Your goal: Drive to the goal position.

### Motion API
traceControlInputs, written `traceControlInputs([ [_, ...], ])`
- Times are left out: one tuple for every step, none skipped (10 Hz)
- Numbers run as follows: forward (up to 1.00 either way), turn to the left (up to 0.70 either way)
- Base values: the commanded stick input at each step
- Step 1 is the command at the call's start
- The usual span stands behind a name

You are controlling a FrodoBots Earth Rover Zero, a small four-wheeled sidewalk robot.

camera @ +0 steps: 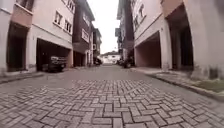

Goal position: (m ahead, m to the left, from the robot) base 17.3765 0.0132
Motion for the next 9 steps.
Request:
traceControlInputs([
  [0.7,0.0],
  [0.7,0.0],
  [0.7,0.0],
  [0.7,0.0],
  [0.7,0.0],
  [0.7,0.01],
  [0.7,0.11],
  [0.7,0.21],
  [0.7,0.3],
])
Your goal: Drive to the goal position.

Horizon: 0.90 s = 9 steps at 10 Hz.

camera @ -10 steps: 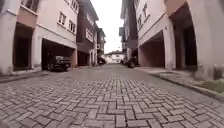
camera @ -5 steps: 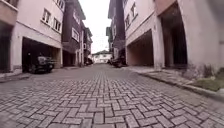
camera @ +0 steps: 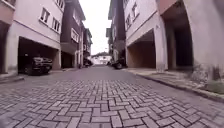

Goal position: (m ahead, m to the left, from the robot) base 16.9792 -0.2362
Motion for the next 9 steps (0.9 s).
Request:
traceControlInputs([
  [0.7,0.25],
  [0.7,0.06],
  [0.7,0.0],
  [0.7,0.0],
  [0.7,0.0],
  [0.7,0.0],
  [0.7,0.0],
  [0.7,0.0],
  [0.7,0.0],
])
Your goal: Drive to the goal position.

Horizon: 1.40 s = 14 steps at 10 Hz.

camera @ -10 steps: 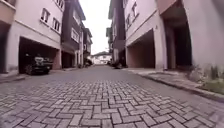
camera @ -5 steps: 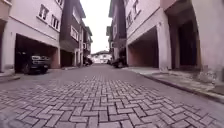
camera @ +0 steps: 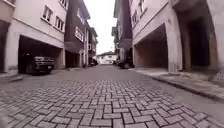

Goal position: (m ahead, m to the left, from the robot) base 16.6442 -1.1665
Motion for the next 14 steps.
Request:
traceControlInputs([
  [0.7,0.0],
  [0.7,0.0],
  [0.7,0.0],
  [0.7,0.0],
  [0.7,0.0],
  [0.7,0.0],
  [0.7,0.0],
  [0.7,0.0],
  [0.7,0.35],
  [0.7,0.35],
  [0.7,0.35],
  [0.7,0.35],
  [0.7,0.0],
  [0.7,0.0],
])
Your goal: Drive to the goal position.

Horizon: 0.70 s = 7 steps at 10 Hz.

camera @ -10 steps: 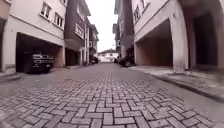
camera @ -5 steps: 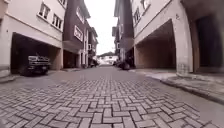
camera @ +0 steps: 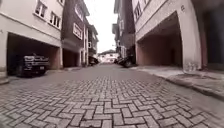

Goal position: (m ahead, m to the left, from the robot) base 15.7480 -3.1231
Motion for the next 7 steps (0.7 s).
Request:
traceControlInputs([
  [0.7,0.0],
  [0.7,0.0],
  [0.7,0.0],
  [0.7,0.0],
  [0.7,0.0],
  [0.7,0.0],
  [0.7,0.0],
])
